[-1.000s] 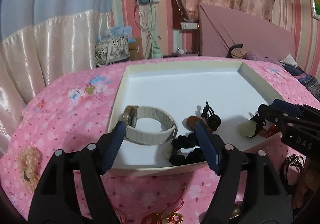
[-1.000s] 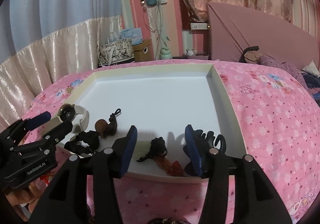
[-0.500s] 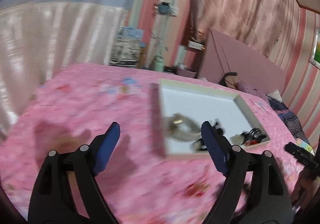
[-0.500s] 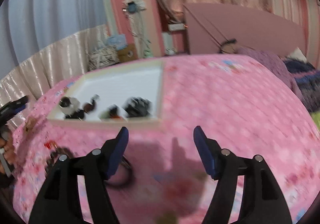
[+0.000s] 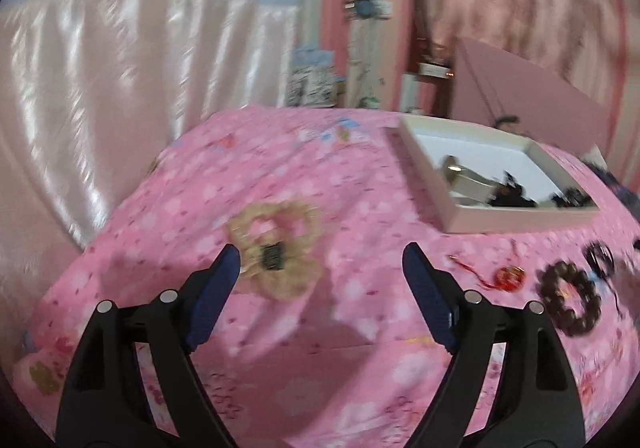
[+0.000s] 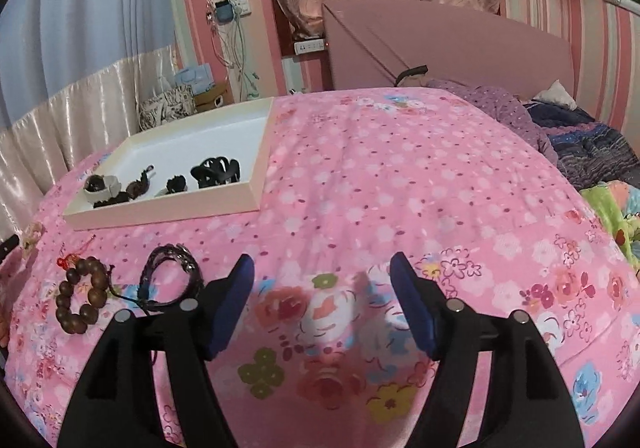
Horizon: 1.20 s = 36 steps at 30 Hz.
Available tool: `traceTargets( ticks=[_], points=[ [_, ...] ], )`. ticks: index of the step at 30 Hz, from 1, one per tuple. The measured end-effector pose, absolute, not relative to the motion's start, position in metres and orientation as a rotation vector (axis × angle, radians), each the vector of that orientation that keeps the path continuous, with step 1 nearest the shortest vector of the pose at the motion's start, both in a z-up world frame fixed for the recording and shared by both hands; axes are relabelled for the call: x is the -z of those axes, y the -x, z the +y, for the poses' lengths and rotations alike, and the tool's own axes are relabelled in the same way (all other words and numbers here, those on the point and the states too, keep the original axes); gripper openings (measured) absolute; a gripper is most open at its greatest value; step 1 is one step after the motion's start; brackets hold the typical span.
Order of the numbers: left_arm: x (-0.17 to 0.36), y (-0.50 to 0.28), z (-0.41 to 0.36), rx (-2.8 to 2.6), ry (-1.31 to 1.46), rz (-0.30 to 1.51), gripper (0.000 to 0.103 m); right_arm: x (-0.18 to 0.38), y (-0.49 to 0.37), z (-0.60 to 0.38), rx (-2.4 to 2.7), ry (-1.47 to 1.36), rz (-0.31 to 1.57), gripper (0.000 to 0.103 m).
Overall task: Organize jewelry
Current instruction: 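Withdraw both tools and move toward the red tassel charm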
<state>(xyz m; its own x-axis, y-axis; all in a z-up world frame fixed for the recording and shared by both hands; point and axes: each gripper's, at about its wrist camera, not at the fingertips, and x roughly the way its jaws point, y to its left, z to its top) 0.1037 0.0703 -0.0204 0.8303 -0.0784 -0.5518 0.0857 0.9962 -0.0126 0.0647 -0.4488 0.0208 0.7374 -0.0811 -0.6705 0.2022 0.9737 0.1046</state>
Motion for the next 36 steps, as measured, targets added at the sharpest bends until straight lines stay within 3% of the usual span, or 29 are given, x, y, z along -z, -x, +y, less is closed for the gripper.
traceTargets(
  ticks=[10,18,23,36],
  points=[
    [0.002,-0.093,0.05,0.155,-0.11,0.511,0.089,-0.024,-0.062,-0.436,0.135,-0.105,0.704,0.071],
    [0.011,-0.104,0.03,0.194,-0.198,0.574,0.089,-0.027,-0.054,-0.453,0.167,-0.184,0.672,0.071],
    [0.022,-0.116,0.018,0.208,-0.234,0.652,0.089,-0.026,-0.063,-0.435,0.179,-0.084,0.707,0.071],
    [0.038,-0.138,-0.067,0.326,-0.148,0.787,0.086,-0.013,-0.103,-0.404,-0.027,-0.103,0.81,0.071]
  ],
)
